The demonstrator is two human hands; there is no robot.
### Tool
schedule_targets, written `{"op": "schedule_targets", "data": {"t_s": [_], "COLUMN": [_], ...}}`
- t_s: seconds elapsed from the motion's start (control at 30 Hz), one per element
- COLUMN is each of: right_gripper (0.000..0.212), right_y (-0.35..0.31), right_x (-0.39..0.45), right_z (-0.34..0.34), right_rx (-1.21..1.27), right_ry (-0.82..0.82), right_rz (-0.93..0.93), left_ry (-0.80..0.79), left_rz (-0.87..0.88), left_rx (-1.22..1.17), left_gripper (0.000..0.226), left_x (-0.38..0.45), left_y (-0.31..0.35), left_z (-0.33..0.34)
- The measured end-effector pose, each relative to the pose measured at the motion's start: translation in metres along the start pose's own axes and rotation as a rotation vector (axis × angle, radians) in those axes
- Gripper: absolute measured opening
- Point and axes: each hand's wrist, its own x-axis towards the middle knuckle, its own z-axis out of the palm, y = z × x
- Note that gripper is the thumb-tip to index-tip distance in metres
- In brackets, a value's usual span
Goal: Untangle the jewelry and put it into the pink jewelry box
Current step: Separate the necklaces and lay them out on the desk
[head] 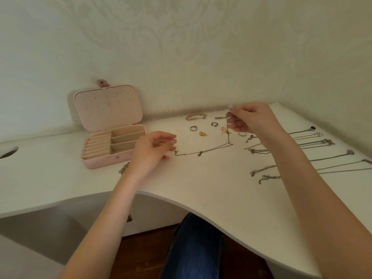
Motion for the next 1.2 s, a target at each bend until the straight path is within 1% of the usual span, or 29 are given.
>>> {"op": "schedule_targets", "data": {"t_s": [0.03, 0.07, 0.1, 0.13, 0.17, 0.2, 0.23, 0.3, 0.4, 0.5, 0.6, 0.7, 0.83, 0.9, 0.97, 1.03, 1.07, 1.13, 1.2], "right_gripper": [0.024, 0.024, 0.023, 0.023, 0.023, 0.023, 0.023, 0.024, 0.023, 0.024, 0.023, 0.017, 0.014, 0.016, 0.013, 0.011, 0.01, 0.01, 0.015], "right_y": [-0.003, -0.005, -0.008, -0.009, -0.01, -0.009, -0.007, 0.001, 0.018, 0.034, 0.044, 0.05, 0.053, 0.05, 0.044, 0.033, 0.027, 0.017, 0.013], "right_x": [-0.001, -0.002, -0.003, -0.003, -0.003, -0.003, -0.002, 0.001, 0.006, 0.009, 0.01, 0.01, 0.007, 0.005, 0.0, -0.007, -0.012, -0.023, -0.035], "right_z": [0.004, 0.008, 0.01, 0.011, 0.011, 0.009, 0.006, -0.001, -0.008, -0.005, 0.0, 0.003, 0.008, 0.01, 0.015, 0.028, 0.039, 0.066, 0.094], "right_rx": [0.022, 0.047, 0.072, 0.092, 0.103, 0.099, 0.08, -0.023, -0.303, -0.553, -0.725, -0.807, -0.836, -0.837, -0.793, -0.697, -0.639, -0.553, -0.556], "right_ry": [-0.041, -0.075, -0.099, -0.108, -0.101, -0.079, -0.044, 0.049, 0.166, 0.19, 0.188, 0.183, 0.193, 0.213, 0.226, 0.193, 0.142, -0.026, -0.239], "right_rz": [-0.002, -0.005, -0.011, -0.018, -0.025, -0.029, -0.028, -0.013, 0.003, 0.013, 0.015, 0.012, -0.01, -0.043, -0.129, -0.254, -0.304, -0.377, -0.445], "left_ry": [-0.046, -0.132, -0.252, -0.374, -0.457, -0.483, -0.47, -0.394, -0.276, -0.17, -0.074, -0.03, -0.011, 0.05, 0.125, 0.227, 0.276, 0.343, 0.364], "left_rz": [0.071, 0.137, 0.202, 0.272, 0.334, 0.375, 0.378, 0.331, 0.292, 0.29, 0.295, 0.286, 0.311, 0.337, 0.347, 0.386, 0.401, 0.402, 0.41], "left_rx": [0.074, 0.174, 0.3, 0.454, 0.606, 0.711, 0.76, 0.767, 0.759, 0.789, 0.832, 0.84, 0.833, 0.811, 0.769, 0.759, 0.773, 0.809, 0.821], "left_gripper": [0.015, 0.022, 0.032, 0.04, 0.046, 0.049, 0.049, 0.048, 0.043, 0.037, 0.032, 0.03, 0.029, 0.027, 0.025, 0.032, 0.035, 0.031, 0.029], "left_x": [-0.003, -0.007, -0.012, -0.017, -0.02, -0.021, -0.021, -0.018, -0.013, -0.01, -0.01, -0.011, -0.01, -0.015, -0.026, -0.037, -0.042, -0.053, -0.063], "left_y": [0.001, 0.002, 0.003, 0.002, 0.0, -0.003, -0.005, -0.006, -0.01, -0.015, -0.018, -0.018, -0.021, -0.017, -0.012, -0.01, -0.011, -0.017, -0.025], "left_z": [0.009, 0.02, 0.03, 0.039, 0.045, 0.048, 0.046, 0.036, 0.017, 0.003, 0.0, 0.001, -0.001, -0.005, -0.011, -0.023, -0.032, -0.05, -0.067]}}
